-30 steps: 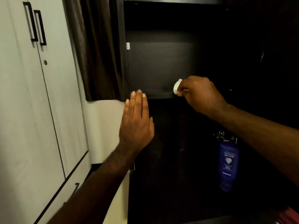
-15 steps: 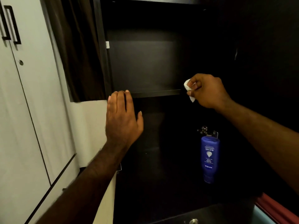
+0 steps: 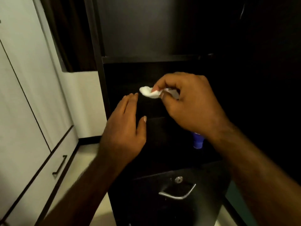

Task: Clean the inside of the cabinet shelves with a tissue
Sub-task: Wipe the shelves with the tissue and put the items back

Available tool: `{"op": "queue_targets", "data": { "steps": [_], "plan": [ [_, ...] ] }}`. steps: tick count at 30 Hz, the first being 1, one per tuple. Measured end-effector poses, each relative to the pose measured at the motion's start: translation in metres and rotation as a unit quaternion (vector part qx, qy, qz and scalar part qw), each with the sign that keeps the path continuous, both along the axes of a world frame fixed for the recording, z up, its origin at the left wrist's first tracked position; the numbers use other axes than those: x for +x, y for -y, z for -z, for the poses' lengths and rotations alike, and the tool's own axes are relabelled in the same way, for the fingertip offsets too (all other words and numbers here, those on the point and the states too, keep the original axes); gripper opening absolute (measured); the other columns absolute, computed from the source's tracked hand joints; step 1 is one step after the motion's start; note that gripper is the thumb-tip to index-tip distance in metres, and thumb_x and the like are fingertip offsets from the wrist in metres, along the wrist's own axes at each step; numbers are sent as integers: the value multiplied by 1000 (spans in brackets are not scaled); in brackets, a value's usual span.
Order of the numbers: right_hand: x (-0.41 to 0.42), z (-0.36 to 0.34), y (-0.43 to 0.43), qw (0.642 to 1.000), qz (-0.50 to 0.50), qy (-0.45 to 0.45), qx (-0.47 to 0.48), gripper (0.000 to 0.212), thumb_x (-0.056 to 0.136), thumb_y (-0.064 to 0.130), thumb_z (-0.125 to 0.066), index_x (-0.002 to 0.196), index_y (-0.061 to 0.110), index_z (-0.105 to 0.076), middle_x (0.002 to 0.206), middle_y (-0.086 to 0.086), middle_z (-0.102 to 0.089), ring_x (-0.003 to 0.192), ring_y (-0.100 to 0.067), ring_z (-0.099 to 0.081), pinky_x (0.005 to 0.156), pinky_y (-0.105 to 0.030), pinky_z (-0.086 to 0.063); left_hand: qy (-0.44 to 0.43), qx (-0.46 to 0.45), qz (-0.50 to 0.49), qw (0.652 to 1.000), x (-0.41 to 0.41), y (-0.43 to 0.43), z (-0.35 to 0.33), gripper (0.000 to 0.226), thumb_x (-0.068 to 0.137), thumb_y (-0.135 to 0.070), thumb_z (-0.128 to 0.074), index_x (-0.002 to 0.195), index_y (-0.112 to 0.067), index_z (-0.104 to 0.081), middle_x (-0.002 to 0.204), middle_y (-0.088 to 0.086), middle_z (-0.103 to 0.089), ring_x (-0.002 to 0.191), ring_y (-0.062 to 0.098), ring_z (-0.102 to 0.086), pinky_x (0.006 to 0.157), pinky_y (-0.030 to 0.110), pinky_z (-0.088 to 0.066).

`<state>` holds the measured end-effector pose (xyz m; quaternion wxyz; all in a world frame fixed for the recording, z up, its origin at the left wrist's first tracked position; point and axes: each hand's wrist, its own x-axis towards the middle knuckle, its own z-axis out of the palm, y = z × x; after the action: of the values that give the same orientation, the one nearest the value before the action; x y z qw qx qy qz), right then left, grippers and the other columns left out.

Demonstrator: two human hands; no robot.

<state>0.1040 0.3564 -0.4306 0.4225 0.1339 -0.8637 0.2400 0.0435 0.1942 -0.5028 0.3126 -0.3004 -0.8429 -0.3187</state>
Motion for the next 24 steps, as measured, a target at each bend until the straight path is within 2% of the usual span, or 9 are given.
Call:
{"op": "queue_targets", "data": {
  "steps": [2,4,7,9,12,17,24],
  "plan": [
    [7,37,6,999,12,19,23,23,84,7,-63,93,25,-74,96,12,-70,90,-3,-62,81,-13,-48,31,-12,18,999,13,5,25,54,97,-21,-53,148,-14,-39,145,4,-48,133,18,-46,111,38,-40],
    [9,73,8,997,36,49,36,22,85,9,-62,97,23,-73,102,11,-70,96,-5,-60,86,-19,-49,69,-33,-5,997,19,5,44,54,98,-17,-51,150,-14,-38,145,6,-49,131,19,-48,109,25,-34],
    [8,112,8,994,47,87,41,22,83,10,-64,99,22,-73,106,9,-70,102,-6,-58,91,-11,-41,119,-70,-27,990,18,2,61,57,102,-16,-47,155,-16,-26,152,4,-41,135,15,-42,103,14,-23],
    [5,125,6,992,40,107,44,25,80,5,-68,100,20,-74,108,7,-71,104,-9,-60,93,-13,-39,141,-78,-33,986,16,0,65,59,102,-16,-46,156,-18,-21,155,1,-38,137,12,-40,101,11,-20],
    [-2,136,2,987,42,141,63,31,81,5,-68,106,22,-75,115,6,-71,115,-12,-60,102,-28,-44,166,-79,-42,982,14,-2,66,63,101,-12,-50,156,-19,-21,155,1,-36,138,12,-38,101,12,-21],
    [-6,146,-2,980,16,191,60,41,81,4,-62,117,21,-72,125,7,-67,130,-12,-52,109,-20,-26,210,-119,-43,969,11,-3,69,72,96,-12,-59,156,-21,-20,159,1,-30,145,15,-29,116,24,-23],
    [-1,151,-4,984,0,169,48,55,83,20,-49,138,23,-56,151,5,-44,146,-8,-26,120,-29,-20,184,-135,-50,972,12,-3,71,71,96,-15,-61,155,-24,-23,159,-3,-29,145,11,-28,108,16,-16]
  ]
}}
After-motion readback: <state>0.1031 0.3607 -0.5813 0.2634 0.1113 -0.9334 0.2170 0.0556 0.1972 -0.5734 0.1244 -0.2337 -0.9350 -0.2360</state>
